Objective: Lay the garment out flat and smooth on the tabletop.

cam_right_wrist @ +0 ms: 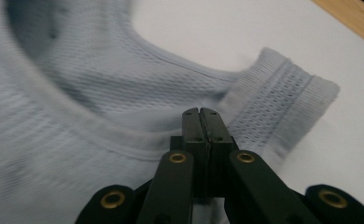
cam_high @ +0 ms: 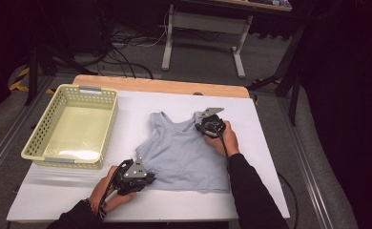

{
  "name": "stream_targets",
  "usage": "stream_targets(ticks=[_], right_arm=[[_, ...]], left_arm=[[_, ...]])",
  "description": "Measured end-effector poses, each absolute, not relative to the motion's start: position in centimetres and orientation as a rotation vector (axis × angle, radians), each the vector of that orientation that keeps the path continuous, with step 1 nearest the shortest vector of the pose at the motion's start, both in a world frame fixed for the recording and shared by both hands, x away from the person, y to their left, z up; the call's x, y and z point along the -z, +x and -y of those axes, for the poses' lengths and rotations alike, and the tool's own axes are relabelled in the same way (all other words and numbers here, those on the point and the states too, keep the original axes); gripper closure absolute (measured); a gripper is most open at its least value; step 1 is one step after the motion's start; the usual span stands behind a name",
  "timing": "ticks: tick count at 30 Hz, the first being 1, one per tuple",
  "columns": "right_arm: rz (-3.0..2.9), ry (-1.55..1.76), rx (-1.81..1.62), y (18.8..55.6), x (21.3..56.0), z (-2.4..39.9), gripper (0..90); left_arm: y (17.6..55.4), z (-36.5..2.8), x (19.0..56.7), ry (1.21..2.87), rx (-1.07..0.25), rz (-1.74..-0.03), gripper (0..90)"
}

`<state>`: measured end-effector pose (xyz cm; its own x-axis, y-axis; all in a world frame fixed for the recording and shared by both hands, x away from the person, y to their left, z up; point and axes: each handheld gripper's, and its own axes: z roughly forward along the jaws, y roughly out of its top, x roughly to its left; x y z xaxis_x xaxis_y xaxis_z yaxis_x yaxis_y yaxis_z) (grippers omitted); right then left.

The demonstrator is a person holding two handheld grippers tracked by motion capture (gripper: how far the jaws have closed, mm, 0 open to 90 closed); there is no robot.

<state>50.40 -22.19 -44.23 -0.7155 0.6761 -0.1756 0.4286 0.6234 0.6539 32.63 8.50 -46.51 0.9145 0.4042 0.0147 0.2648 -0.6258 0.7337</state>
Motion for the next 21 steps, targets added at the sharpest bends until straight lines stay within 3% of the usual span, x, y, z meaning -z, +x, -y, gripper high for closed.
stream_targets(ticks=[8, 13, 21], right_arm=[[-2.366, 1.046, -0.752, 53.4, 44.1, 23.4, 90.0], [-2.293, 1.039, -0.792, 53.1, 42.5, 22.8, 90.0], [-2.366, 0.880, -1.099, 50.9, 39.2, 16.8, 85.5]], left_arm=[[32.1, -8.6, 46.5, 2.275, -0.246, -0.480, 82.8], [31.8, -9.1, 46.5, 2.273, -0.234, -0.487, 82.9], [32.1, -11.0, 44.8, 2.168, -0.307, -0.546, 77.8]])
